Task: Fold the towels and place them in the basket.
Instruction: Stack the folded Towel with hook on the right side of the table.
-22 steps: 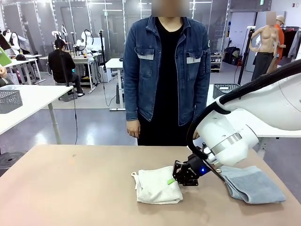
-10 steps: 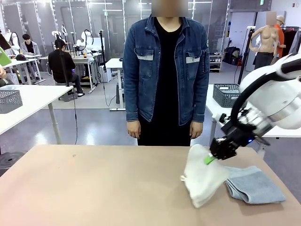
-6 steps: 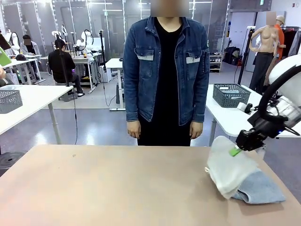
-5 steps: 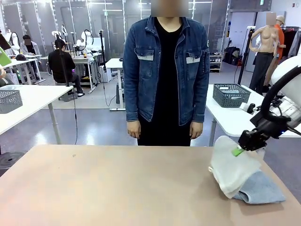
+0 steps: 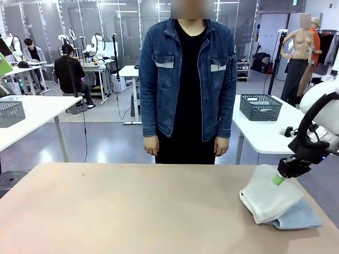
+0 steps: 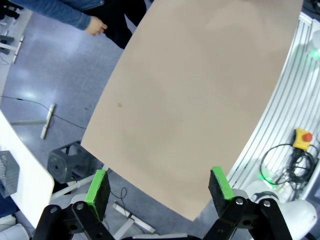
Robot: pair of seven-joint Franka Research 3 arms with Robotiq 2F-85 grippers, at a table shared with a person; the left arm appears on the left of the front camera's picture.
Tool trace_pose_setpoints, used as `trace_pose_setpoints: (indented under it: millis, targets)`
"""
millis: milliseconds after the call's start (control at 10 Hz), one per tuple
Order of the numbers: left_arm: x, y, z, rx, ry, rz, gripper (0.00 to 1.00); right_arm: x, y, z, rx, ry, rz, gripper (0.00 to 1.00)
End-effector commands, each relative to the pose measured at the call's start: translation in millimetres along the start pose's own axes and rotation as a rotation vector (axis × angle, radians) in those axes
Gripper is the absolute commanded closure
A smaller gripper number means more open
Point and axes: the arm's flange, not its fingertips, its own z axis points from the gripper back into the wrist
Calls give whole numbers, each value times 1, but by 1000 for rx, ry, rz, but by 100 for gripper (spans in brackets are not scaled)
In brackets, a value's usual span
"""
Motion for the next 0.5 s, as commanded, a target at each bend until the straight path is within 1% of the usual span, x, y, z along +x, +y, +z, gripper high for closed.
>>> trace_pose_setpoints:
  millis: [0,100,200,300,400]
  targets:
    - [-2,-2,0,14,5,0,0,-2,-2,4,-135,46,-75,69]
    - [-2,-2,0,14,5,0,0,-3,-1,2,-177,60,-82,54]
    - [-2,-2,0,14,5,0,0,-4,1,0,-193,64,-91,34]
    - [-2,-2,0,14,5,0,0,-7,2,0,-220,70,-105,20]
    - [-2,-2,0,14,5,0,0,-9,3,0,-261,62,-134,0]
